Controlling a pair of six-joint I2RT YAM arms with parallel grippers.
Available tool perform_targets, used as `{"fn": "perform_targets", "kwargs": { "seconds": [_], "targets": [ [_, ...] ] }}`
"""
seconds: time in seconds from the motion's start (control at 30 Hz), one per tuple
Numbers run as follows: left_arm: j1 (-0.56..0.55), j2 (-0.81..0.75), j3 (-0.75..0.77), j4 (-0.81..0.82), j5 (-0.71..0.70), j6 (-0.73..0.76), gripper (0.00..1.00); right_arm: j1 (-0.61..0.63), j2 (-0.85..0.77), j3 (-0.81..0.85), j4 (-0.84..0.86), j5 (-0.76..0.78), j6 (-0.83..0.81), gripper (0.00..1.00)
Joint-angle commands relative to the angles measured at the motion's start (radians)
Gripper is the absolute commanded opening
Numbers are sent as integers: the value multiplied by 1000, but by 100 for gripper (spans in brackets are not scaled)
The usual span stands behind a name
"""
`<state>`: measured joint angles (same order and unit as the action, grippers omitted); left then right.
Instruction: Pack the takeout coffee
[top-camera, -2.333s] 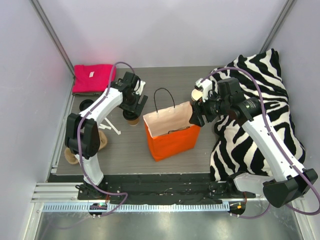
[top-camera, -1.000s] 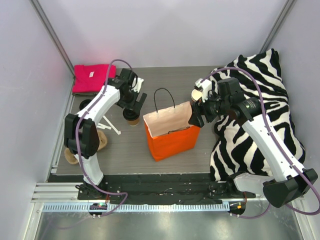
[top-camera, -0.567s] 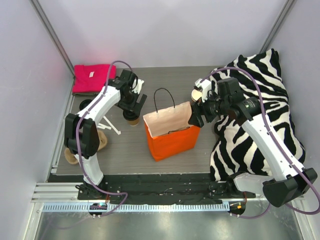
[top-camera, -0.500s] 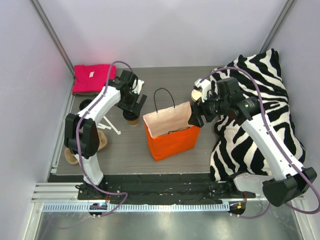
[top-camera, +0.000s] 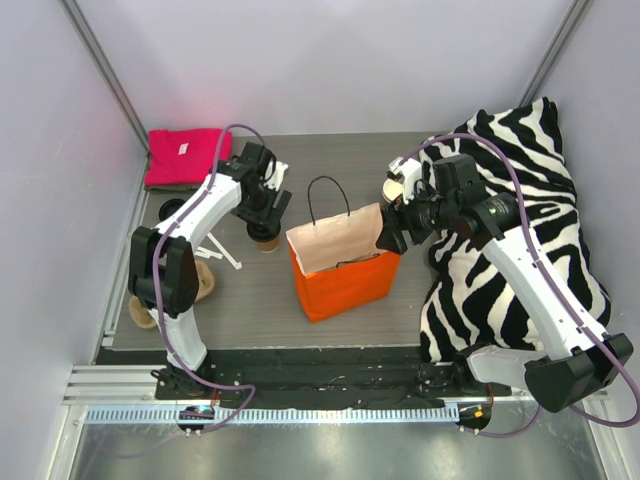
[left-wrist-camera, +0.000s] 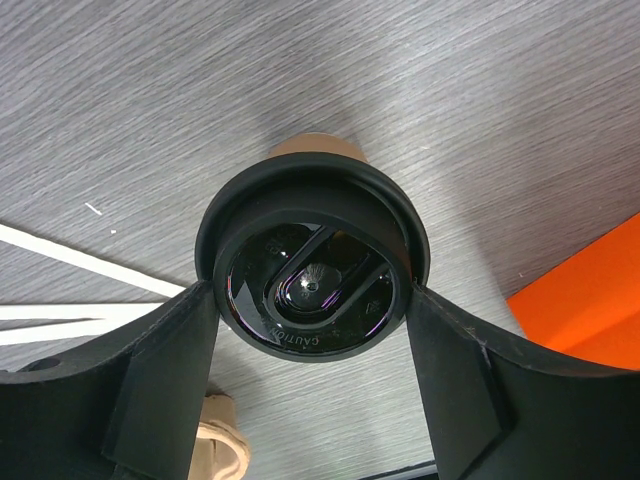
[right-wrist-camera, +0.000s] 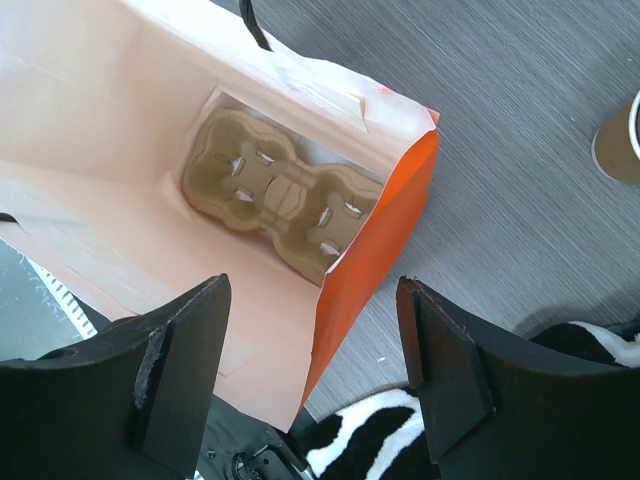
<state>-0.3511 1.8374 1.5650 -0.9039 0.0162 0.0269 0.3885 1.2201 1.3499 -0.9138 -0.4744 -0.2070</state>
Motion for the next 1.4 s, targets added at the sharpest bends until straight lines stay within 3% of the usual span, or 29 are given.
{"fn": "perform_targets", "kwargs": {
  "seconds": [0.0,0.4,0.53,0.57,0.67,0.9,1.03,1.27,1.37],
  "targets": [
    [6,13,-33,31,-5,-8,77,-4,5,43,7,-15,-5,75],
    [4,34,-83,56,-7,-4,77,-5,9,45,7,-13,-5,75],
    [4,25,-88,51,-1,-2,65,-5,10,48,6,-15,-5,75],
    [4,14,-86,45,7,-2,57,-5,9,49,6,-15,-6,75],
    [4,-62,-95,54,21,5,50,-4,7,51,4,-13,-6,75],
    [4,-208,-20,-24,5,47,48,-4,2,55,1,-13,-6,75],
    [4,-263,72,-125,22,76,45,-4,-2,51,1,-10,-8,75],
    [4,-302,529,-296,119,64,42,-4,-2,51,1,-10,-6,76],
    [6,-305,654,-345,145,56,42,-4,-4,55,3,-12,-2,76]
  ]
}}
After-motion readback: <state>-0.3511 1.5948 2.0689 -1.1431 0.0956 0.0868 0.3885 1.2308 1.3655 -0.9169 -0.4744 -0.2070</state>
